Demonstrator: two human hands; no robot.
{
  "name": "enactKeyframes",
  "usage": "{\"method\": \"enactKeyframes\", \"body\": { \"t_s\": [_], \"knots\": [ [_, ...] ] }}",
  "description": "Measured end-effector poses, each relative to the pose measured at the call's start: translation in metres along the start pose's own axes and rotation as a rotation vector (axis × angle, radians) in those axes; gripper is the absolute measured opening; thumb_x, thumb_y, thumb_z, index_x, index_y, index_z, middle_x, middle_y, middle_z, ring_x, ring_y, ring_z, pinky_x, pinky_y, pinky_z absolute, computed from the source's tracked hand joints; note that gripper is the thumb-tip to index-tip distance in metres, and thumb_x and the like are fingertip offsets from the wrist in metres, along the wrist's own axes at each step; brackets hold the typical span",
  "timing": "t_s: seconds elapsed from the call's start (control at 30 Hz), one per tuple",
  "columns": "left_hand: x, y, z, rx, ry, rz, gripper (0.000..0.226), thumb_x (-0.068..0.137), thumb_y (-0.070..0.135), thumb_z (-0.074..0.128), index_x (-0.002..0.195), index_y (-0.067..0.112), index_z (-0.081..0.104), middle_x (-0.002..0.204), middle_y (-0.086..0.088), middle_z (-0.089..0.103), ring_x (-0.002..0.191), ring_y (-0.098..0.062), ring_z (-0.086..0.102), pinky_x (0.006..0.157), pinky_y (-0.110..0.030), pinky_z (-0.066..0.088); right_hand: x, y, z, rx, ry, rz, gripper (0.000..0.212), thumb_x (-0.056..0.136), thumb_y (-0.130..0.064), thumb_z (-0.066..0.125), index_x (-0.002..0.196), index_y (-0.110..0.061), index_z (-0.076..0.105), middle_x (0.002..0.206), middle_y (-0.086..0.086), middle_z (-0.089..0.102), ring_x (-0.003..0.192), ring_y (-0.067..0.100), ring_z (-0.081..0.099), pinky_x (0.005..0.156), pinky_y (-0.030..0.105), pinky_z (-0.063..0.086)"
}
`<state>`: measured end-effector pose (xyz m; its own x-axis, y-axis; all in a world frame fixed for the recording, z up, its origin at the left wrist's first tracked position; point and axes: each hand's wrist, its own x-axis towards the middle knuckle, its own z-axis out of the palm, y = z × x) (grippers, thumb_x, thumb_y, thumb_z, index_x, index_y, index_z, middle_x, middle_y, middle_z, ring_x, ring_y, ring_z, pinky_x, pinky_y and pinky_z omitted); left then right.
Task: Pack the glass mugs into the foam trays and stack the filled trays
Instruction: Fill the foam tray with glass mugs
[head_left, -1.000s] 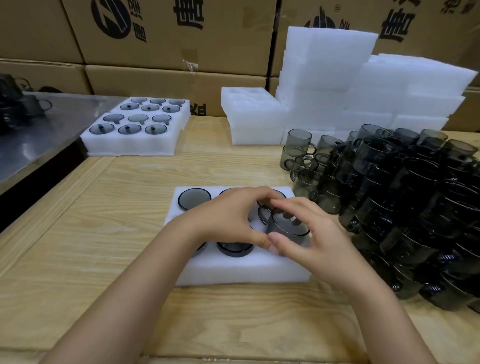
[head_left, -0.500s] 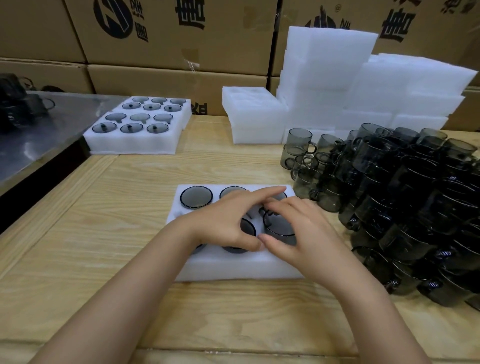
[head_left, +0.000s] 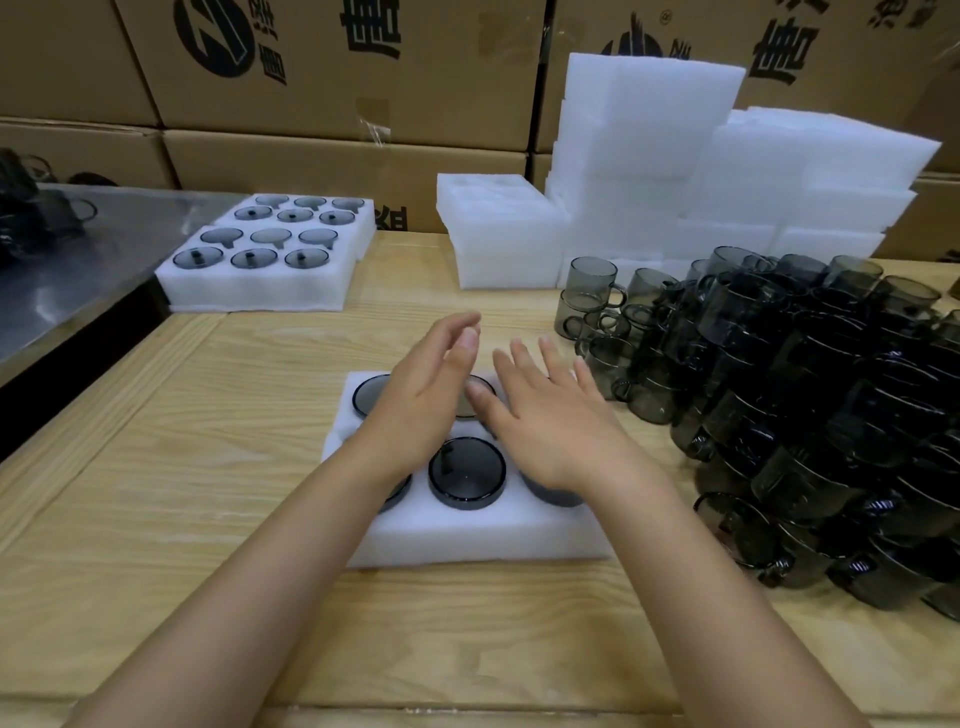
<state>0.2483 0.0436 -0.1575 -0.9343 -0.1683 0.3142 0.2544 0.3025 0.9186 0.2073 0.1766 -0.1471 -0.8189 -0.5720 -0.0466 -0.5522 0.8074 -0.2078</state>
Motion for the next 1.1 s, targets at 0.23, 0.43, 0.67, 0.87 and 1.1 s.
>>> {"method": "enactKeyframes", "body": {
  "t_s": [0.23, 0.43, 0.67, 0.87, 1.1],
  "knots": [
    [0.004, -0.002, 0.007, 0.588, -0.214, 0.169, 0.041, 0.092, 0.043, 0.038, 0.115, 0.02, 0.063, 0.117, 0.008, 0.063, 0.111, -0.011, 0.054, 0.1, -0.038, 0.039, 0.0, 0.004, 0.02, -0.109, 0.014, 0.009, 0.057, 0.097, -0.041, 0.008, 0.15, -0.03, -0.007, 0.157, -0.01, -0.017, 0.143, 0.019, -0.02, 0.113, 0.047, -0.014],
    [-0.009, 0.019, -0.006, 0.361, 0.296, 0.178, 0.027, 0.09, 0.03, 0.047, 0.089, 0.015, 0.069, 0.084, 0.013, 0.068, 0.084, -0.001, 0.06, 0.068, -0.023, 0.045, -0.011, 0.009, 0.018, 0.232, 0.356, 0.039, 0.051, 0.097, -0.046, 0.029, 0.138, -0.018, 0.041, 0.143, 0.001, 0.045, 0.135, 0.02, 0.033, 0.109, 0.035, 0.024],
    [-0.07, 0.009, 0.017, 1.117, -0.019, 0.271, 0.062, 0.086, 0.06, 0.034, 0.117, 0.019, 0.067, 0.121, -0.005, 0.067, 0.111, -0.026, 0.062, 0.101, -0.05, 0.042, -0.026, 0.036, 0.026, 0.775, 0.268, 0.181, 0.056, 0.097, -0.049, 0.027, 0.148, -0.024, 0.026, 0.155, -0.014, 0.017, 0.14, -0.003, 0.011, 0.104, 0.012, 0.005],
    [-0.072, -0.015, 0.015, 1.361, 0.049, 0.533, 0.076, 0.077, 0.072, 0.052, 0.122, 0.013, 0.065, 0.12, -0.013, 0.066, 0.107, -0.029, 0.064, 0.097, -0.059, 0.043, -0.029, 0.043, 0.03, 1.147, 0.221, 0.391, 0.054, 0.088, -0.058, 0.047, 0.137, -0.035, 0.042, 0.131, -0.02, 0.046, 0.121, 0.003, 0.042, 0.1, 0.028, 0.031],
    [-0.061, -0.007, -0.032, 0.891, 0.441, 0.193, 0.093, 0.075, 0.082, 0.035, 0.138, 0.014, 0.044, 0.142, -0.005, 0.049, 0.132, -0.022, 0.044, 0.116, -0.056, 0.005, -0.031, 0.04, 0.032, 1.376, 0.176, 0.421, 0.037, 0.078, -0.055, 0.058, 0.101, -0.028, 0.071, 0.109, -0.002, 0.07, 0.103, 0.021, 0.065, 0.092, 0.039, 0.048]
  ]
}}
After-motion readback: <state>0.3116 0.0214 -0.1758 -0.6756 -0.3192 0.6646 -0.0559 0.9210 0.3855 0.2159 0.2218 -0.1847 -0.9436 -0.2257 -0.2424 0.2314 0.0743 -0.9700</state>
